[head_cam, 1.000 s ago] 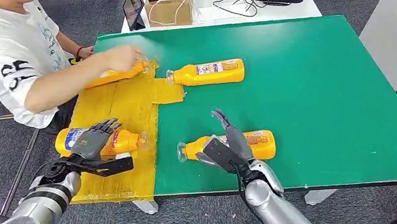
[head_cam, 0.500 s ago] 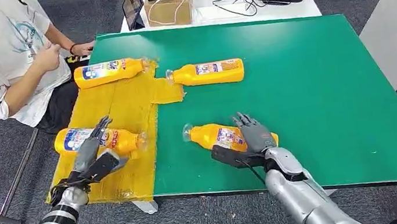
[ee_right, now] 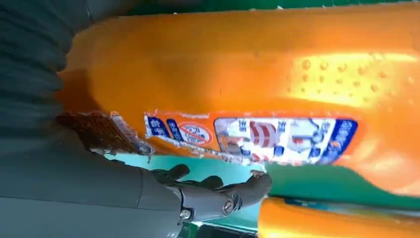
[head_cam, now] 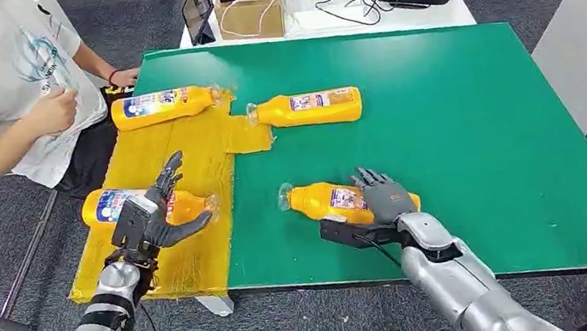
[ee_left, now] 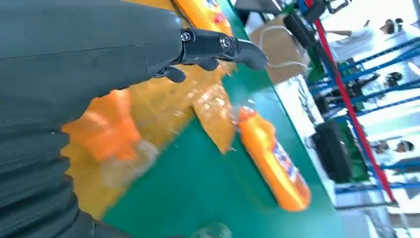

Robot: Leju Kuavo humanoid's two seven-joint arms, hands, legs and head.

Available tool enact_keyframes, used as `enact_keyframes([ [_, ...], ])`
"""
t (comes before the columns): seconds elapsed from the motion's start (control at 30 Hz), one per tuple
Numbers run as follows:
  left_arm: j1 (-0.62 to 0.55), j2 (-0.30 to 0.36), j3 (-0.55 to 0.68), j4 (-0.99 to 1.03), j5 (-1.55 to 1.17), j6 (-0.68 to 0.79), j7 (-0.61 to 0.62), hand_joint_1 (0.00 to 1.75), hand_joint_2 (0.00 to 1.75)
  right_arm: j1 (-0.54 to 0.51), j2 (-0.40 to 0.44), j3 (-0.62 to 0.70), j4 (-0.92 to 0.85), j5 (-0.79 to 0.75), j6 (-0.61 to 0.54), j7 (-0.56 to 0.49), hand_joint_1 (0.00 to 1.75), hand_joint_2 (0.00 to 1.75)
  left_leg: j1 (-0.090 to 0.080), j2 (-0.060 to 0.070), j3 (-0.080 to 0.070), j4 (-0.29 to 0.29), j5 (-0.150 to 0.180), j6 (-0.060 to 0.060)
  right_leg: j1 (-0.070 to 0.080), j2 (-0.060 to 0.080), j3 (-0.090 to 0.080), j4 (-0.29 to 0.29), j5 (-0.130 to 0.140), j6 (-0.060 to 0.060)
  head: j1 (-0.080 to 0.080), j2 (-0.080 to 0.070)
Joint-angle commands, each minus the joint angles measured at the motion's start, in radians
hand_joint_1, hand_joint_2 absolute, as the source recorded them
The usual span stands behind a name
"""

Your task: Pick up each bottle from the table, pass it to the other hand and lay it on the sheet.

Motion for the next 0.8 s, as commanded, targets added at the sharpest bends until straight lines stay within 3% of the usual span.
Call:
enact_keyframes([
  [0.03, -0.024, -0.077, 0.045, -0.032, 0.029, -0.048, 0.047, 0.00, 1.75, 0.048, -0.067, 0.030, 0.001, 0.005, 0.041, 0.014, 1.75, 1.75, 0.002, -0.004, 0.003, 0.000, -0.001, -0.001, 0.002, -0.005, 0.005, -0.001, -0.002, -0.002, 0.000, 0.000],
  [0.43, -0.018, -0.085, 0.033, -0.027, 0.068, -0.051, 0.086, 0.00, 1.75, 0.099, -0.097, -0.021, -0.119, -0.060, 0.052, -0.021, 1.75, 1.75, 0.002, -0.004, 0.004, -0.001, -0.001, -0.001, 0.002, -0.005, 0.006, -0.002, -0.002, -0.002, 0.000, 0.000],
  [0.57, -0.030, -0.081, -0.016, 0.001, 0.066, -0.044, 0.120, 0.00, 1.75, 0.130, 0.000, -0.131, -0.187, -0.179, -0.068, -0.094, 1.75, 1.75, 0.001, -0.002, 0.003, 0.000, -0.001, -0.001, 0.002, -0.003, 0.004, -0.001, -0.001, -0.002, 0.000, 0.000],
  [0.63, -0.032, -0.083, -0.018, 0.003, 0.064, -0.042, 0.120, 0.00, 1.75, 0.128, 0.009, -0.127, -0.190, -0.178, -0.070, -0.092, 1.75, 1.75, 0.002, -0.002, 0.003, 0.000, -0.002, -0.001, 0.002, -0.003, 0.005, 0.000, -0.002, -0.002, 0.000, 0.000],
  [0.7, -0.053, -0.086, -0.055, 0.030, 0.040, -0.010, 0.109, 0.00, 1.75, 0.141, 0.099, -0.200, -0.215, -0.298, -0.197, -0.200, 1.75, 1.75, 0.001, 0.000, 0.002, 0.000, -0.001, -0.001, 0.001, 0.000, 0.002, -0.001, -0.001, -0.001, 0.000, 0.000],
  [0.8, -0.085, -0.110, -0.085, 0.078, 0.044, 0.022, 0.130, 0.00, 1.75, 0.143, 0.188, -0.227, -0.222, -0.424, -0.276, -0.285, 1.75, 1.75, 0.002, 0.003, 0.002, 0.001, -0.002, -0.002, 0.003, 0.001, 0.002, 0.001, -0.002, -0.003, 0.000, 0.000],
])
